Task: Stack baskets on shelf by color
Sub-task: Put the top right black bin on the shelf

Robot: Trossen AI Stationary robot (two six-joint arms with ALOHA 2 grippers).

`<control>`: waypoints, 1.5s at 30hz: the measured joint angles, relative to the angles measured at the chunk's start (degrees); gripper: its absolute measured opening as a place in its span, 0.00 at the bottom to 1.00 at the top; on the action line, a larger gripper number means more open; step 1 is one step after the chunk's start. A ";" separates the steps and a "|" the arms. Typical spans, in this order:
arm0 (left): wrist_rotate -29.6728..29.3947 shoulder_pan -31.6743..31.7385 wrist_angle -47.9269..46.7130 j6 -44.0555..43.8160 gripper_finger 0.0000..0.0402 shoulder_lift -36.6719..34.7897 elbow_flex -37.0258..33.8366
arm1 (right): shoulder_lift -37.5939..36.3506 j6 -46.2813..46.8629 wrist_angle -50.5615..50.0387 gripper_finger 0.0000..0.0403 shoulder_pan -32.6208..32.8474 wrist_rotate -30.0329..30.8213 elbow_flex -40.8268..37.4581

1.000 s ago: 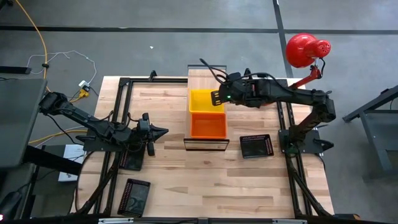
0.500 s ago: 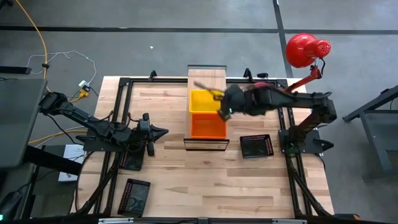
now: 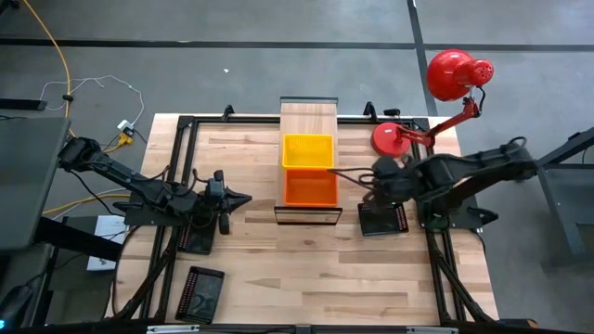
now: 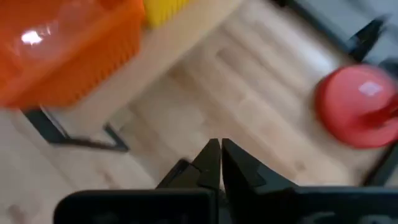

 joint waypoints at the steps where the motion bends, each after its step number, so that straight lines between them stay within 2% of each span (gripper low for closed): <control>1: -1.10 0.00 0.20 0.95 0.00 -0.02 0.00 | -2.46 0.32 2.69 0.01 0.00 -1.15 -3.81; 5: -4.34 0.00 0.17 4.89 0.00 -0.02 0.00 | -10.83 2.79 11.79 0.02 -0.07 -2.60 -15.77; 7: -4.59 0.00 0.15 7.53 0.00 -0.02 0.00 | -14.05 4.42 12.67 0.02 -0.41 -3.32 -19.78; 12: -4.58 0.43 0.14 13.78 0.00 -0.02 0.00 | -19.40 12.23 12.11 0.02 -1.78 -6.93 -26.40; 16: -4.52 2.22 0.10 14.10 0.00 0.00 0.00 | -20.99 16.00 11.18 0.03 -2.56 -13.49 -30.15; 19: -3.03 3.82 0.10 12.25 0.00 -0.02 0.00 | -21.01 20.92 7.17 0.06 -2.84 -19.46 -32.39; 23: 0.31 6.16 0.14 8.57 0.00 0.00 0.00 | -20.82 22.06 8.46 0.17 -1.84 -22.77 -32.78; 26: 1.94 7.80 0.12 4.78 0.01 -0.01 0.00 | -20.80 23.11 7.91 0.29 -0.60 -23.24 -32.78; 32: 2.48 11.03 0.05 2.22 0.08 0.00 0.00 | -18.75 28.57 7.72 0.47 -0.15 -18.56 -32.78; 38: 3.66 12.68 -3.01 -0.53 0.16 0.46 0.00 | -12.79 26.61 7.72 0.49 -2.89 -20.54 -32.78; 45: 3.95 12.70 -3.57 0.02 0.17 0.91 -0.04 | -5.84 22.92 7.63 0.49 -6.86 -25.45 -32.71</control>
